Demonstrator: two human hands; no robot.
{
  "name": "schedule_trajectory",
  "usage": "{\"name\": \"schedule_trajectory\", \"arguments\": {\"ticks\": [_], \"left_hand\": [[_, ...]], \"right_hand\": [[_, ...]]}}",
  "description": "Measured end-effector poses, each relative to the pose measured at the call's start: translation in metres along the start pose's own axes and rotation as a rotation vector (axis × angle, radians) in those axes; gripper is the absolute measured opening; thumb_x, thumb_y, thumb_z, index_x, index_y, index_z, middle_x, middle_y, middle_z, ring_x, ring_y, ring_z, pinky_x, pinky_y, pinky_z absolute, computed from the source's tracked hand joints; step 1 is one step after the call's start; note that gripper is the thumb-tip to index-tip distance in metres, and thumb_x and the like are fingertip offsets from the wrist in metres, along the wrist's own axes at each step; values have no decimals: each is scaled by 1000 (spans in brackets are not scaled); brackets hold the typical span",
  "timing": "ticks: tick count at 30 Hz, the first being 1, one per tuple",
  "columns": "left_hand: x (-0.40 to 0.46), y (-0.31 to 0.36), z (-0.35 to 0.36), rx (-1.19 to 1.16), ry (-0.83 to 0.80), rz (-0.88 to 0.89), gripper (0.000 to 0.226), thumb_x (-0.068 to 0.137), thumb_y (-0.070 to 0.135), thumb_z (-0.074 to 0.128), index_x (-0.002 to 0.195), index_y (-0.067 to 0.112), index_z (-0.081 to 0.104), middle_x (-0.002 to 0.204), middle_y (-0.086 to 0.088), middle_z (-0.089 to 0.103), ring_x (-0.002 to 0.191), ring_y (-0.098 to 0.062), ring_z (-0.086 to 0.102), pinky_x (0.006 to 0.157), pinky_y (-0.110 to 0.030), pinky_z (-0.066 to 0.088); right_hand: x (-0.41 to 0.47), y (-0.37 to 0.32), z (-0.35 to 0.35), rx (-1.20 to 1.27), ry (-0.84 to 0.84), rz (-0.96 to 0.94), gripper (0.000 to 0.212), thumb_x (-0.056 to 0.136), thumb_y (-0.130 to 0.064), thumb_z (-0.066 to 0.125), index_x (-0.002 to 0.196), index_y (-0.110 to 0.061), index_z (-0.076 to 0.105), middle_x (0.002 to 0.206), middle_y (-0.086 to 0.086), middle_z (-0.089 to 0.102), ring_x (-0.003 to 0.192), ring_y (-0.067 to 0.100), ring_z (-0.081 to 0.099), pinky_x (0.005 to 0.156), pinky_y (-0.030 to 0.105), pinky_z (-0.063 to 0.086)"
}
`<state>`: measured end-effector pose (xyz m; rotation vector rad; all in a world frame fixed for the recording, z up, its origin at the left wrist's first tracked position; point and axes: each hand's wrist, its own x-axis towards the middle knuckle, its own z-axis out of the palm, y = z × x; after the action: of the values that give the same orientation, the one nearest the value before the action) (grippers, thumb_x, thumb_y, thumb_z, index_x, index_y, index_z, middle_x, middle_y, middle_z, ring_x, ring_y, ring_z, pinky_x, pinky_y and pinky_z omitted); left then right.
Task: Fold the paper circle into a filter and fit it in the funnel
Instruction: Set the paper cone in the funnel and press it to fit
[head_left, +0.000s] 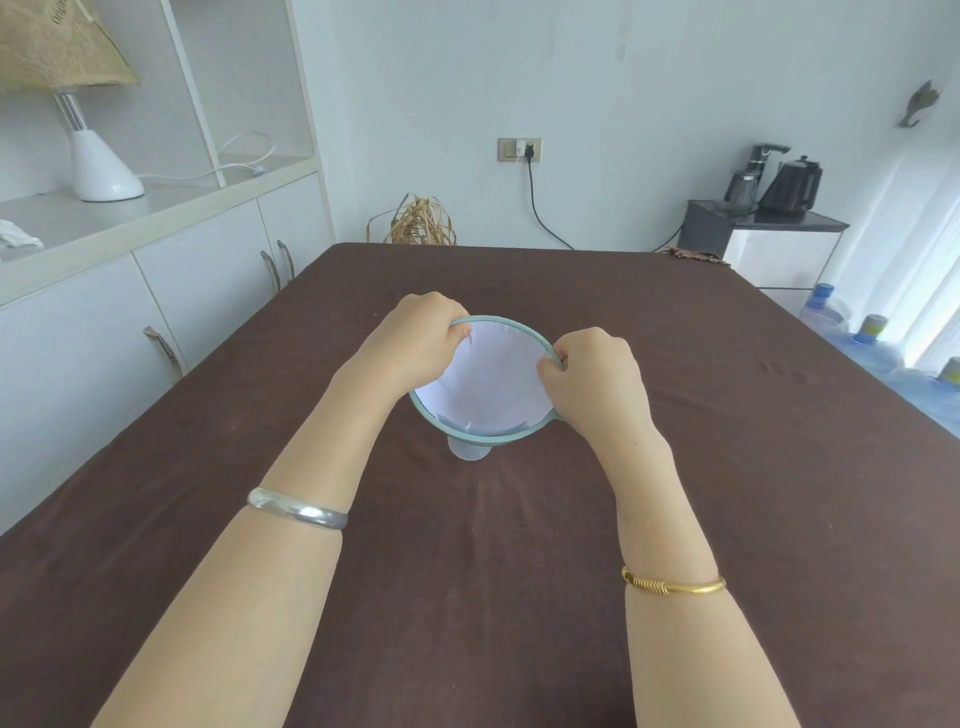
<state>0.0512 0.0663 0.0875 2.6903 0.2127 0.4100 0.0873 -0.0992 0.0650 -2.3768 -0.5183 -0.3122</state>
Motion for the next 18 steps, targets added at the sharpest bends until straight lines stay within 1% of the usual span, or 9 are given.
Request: {"name": "schedule_trajectory", "arguments": {"ticks": [1, 2, 3, 4, 5, 8, 13, 15, 18], "left_hand": [[0, -1, -1, -16, -45, -9, 29, 97, 19, 41, 114, 6, 61, 104, -16, 65, 89, -30, 58, 71, -32, 42], [0, -2, -3, -28, -89, -21, 34, 98, 18, 38, 127, 10, 53, 124, -13, 59, 110, -29, 55, 86, -33, 41], [-1, -3, -4, -33, -120, -29, 39, 98, 16, 37, 136, 13, 43, 140, -9, 48, 127, -27, 44, 98, -34, 36], [-1, -4, -5, -35, -135, -32, 42, 98, 14, 37, 140, 15, 37, 147, -8, 39, 135, -25, 35, 104, -34, 31], [-2, -5, -6, -36, -132, -31, 43, 98, 13, 37, 141, 17, 35, 149, -7, 36, 136, -25, 33, 105, -34, 30], [-4, -6, -6, -32, -95, -42, 43, 98, 11, 38, 141, 19, 36, 148, -9, 37, 134, -28, 36, 101, -34, 33], [-4, -4, -3, -6, -96, -65, 44, 98, 15, 38, 142, 17, 33, 149, -9, 35, 135, -27, 34, 104, -35, 31], [-5, -6, -4, 28, -89, -68, 44, 97, 13, 38, 140, 22, 36, 145, -9, 42, 125, -29, 45, 95, -36, 39], [-6, -7, -5, 69, -86, -55, 44, 96, 11, 39, 136, 28, 41, 132, -12, 54, 99, -31, 59, 78, -37, 47]], "right_hand": [[0, 0, 0, -8, 8, 6, 38, 77, -2, 46, 52, -13, 19, 51, 2, 20, 51, 20, 14, 45, 26, 13], [0, 0, 0, -16, 16, 10, 39, 78, -3, 46, 52, -13, 19, 51, 2, 20, 51, 19, 14, 45, 26, 13], [1, 0, 0, -22, 21, 11, 39, 78, -3, 46, 52, -13, 19, 51, 3, 20, 50, 19, 15, 45, 26, 13], [1, 0, 0, -28, 27, 11, 38, 78, -3, 46, 52, -12, 19, 51, 3, 21, 50, 20, 15, 45, 26, 13], [1, -1, 0, -32, 32, 12, 38, 78, -2, 46, 53, -12, 19, 52, 3, 21, 50, 20, 15, 45, 26, 13], [1, -3, 1, -36, 41, 10, 39, 79, -2, 46, 53, -12, 19, 52, 3, 21, 49, 20, 15, 45, 26, 13], [0, -3, 1, -42, 50, 22, 39, 79, -2, 45, 53, -12, 19, 52, 3, 21, 49, 19, 15, 45, 25, 13], [0, -3, 1, -44, 50, 22, 39, 79, -1, 45, 52, -12, 19, 52, 3, 22, 49, 19, 16, 45, 25, 13], [0, -3, 0, -38, 51, 24, 39, 78, -1, 45, 52, -12, 19, 51, 3, 21, 48, 19, 15, 45, 25, 12]]}}
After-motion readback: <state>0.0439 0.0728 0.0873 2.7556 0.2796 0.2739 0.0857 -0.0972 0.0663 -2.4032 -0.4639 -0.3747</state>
